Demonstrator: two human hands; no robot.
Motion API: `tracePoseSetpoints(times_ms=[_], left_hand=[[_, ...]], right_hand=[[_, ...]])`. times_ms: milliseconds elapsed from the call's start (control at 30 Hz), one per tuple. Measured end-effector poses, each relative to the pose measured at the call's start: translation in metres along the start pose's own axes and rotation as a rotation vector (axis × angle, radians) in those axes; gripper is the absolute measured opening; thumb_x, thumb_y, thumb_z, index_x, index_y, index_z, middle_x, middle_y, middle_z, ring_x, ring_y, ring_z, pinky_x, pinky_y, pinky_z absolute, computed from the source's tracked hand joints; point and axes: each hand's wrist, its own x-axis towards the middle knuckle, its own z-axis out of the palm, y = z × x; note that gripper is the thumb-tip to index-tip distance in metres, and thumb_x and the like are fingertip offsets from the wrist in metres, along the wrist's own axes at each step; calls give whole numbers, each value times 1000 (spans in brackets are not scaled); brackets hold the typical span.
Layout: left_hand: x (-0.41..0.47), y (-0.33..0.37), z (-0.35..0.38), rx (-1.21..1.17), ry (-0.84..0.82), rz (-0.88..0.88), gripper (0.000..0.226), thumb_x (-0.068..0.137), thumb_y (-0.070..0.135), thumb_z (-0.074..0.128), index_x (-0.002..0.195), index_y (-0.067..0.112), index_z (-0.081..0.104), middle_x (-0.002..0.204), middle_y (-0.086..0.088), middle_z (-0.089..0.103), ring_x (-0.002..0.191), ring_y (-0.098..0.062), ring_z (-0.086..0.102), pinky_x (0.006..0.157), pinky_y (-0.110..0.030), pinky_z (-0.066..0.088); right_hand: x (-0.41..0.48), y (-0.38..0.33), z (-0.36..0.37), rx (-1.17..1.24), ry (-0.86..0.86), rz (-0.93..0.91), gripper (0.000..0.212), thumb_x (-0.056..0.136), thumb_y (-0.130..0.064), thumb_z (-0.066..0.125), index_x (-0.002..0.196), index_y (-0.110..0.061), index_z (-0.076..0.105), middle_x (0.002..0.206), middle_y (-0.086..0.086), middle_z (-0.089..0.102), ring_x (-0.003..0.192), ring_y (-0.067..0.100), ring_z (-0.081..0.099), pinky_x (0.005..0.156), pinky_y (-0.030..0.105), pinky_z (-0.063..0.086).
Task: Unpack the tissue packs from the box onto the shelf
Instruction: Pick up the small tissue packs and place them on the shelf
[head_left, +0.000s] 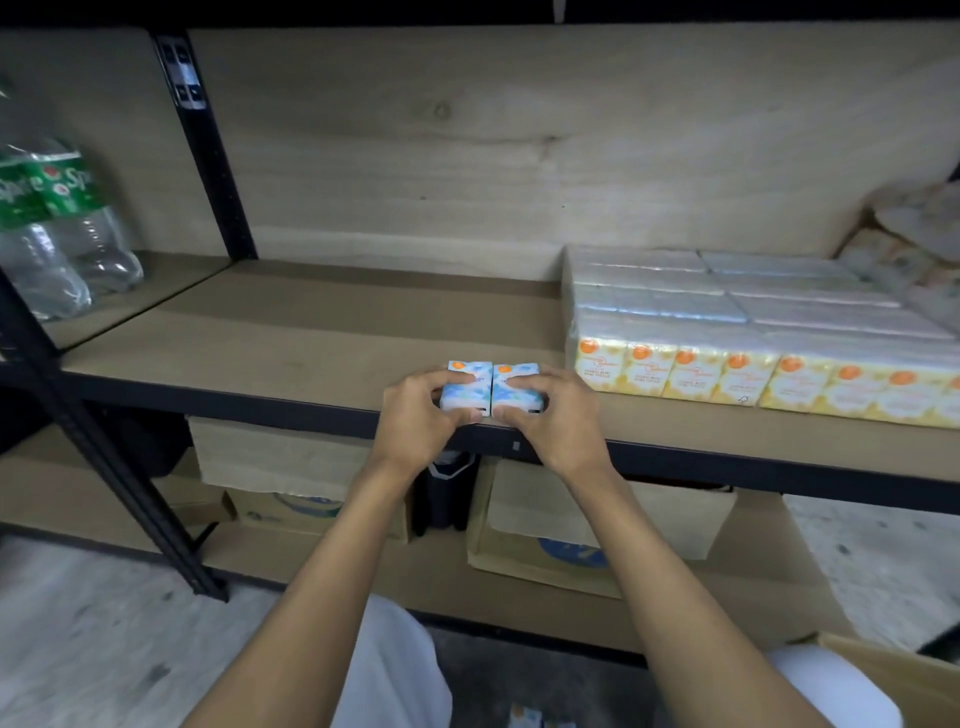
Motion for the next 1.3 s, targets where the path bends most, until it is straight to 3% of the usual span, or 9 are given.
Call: tracePoseSetpoints(times_ms=[100,233,333,433,667,733,1167,1300], left_hand=[[8,-3,-4,22,-63,-32,46,66,17,86,109,23,72,109,7,70,92,-8,66,86,-18,50],[19,-6,-9,66,-117,-61,44,71,20,83,112,27,70,118,10,66,99,-8,64,92,-19,45],[25,-6,-8,81,-118,-61,42,71,18,83,110,27,71,112,9,68,95,-7,64,87,-14,44],[32,-6,-7,70,-108,-71,40,71,16,84,108,27,72,103,7,69,89,-6,65,82,-12,44],[56,-11,-5,84,-105,-72,40,67,15,86,100,31,72,102,2,70,93,-12,66,89,-24,51],[64,-14,-5,85,-106,-73,40,66,14,85,101,30,72,101,2,70,93,-11,66,85,-22,50],[102,-32,6,48,-128,-61,40,65,15,86,100,31,72,104,3,72,93,-11,67,91,-32,53],[110,-34,10,45,-112,-51,41,65,13,86,102,26,73,107,2,72,93,-11,67,92,-27,52]], right_hand=[[3,1,-2,-46,-29,-2,49,74,-31,80,119,-18,67,136,5,50,124,13,47,97,9,23],[8,1,-3,-70,-62,-4,48,76,-25,77,122,-19,65,139,5,50,126,14,46,103,14,28],[14,0,-1,-80,-70,4,47,78,-22,76,123,-17,64,139,6,49,127,14,45,97,7,21],[21,-2,1,-83,-67,10,46,78,-21,76,122,-16,65,138,7,50,126,14,46,99,8,22],[41,-4,10,-149,-79,18,46,79,-24,75,123,-18,64,140,9,48,130,18,43,108,19,25],[49,-5,14,-172,-83,21,46,78,-26,75,123,-19,64,141,8,49,129,18,44,108,21,26],[85,3,27,-196,-60,12,46,77,-25,76,121,-18,66,129,5,58,119,18,51,103,22,32],[92,6,29,-188,-55,16,46,77,-24,76,122,-17,65,129,6,57,119,19,50,103,21,31]])
